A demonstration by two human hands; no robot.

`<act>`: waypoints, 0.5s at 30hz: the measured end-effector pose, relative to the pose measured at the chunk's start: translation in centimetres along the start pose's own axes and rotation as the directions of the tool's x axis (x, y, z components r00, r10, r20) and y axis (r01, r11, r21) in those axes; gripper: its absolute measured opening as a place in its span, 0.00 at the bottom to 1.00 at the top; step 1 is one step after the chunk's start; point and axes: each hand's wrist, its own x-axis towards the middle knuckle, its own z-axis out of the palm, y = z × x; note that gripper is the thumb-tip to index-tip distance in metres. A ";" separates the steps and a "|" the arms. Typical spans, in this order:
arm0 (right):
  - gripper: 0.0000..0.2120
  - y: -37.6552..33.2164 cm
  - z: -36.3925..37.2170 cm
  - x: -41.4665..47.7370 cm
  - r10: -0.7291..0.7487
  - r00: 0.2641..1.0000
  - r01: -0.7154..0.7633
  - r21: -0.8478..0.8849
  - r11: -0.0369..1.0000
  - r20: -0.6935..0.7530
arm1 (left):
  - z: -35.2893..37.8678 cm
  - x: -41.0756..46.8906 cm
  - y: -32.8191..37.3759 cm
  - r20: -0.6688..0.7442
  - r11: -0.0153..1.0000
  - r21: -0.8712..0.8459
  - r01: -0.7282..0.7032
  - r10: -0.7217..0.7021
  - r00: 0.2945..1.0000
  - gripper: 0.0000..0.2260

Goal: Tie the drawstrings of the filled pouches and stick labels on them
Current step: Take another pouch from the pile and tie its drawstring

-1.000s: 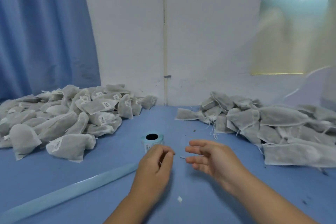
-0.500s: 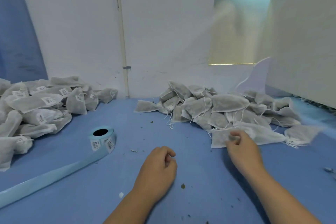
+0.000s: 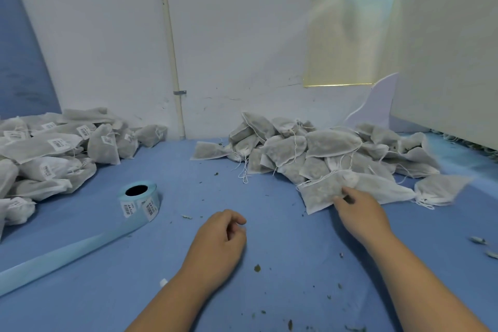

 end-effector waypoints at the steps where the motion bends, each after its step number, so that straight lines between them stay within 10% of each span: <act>1: 0.21 0.0 0.0 -0.1 -0.014 1.000 0.014 0.016 1.000 -0.015 | 0.0 0.0 0.0 0.000 1.000 0.003 -0.003 0.003 1.000 0.08; 9: 0.13 -5.1 0.3 -4.6 -0.408 0.897 0.430 0.127 0.894 -0.169 | -0.5 -0.6 1.5 -0.123 0.987 0.032 -0.160 0.163 0.979 0.16; 15: 0.16 -8.3 2.2 -9.7 -0.573 0.819 0.520 0.381 0.765 0.033 | -1.0 -0.7 4.8 -0.147 0.968 -0.080 -0.239 0.226 0.963 0.18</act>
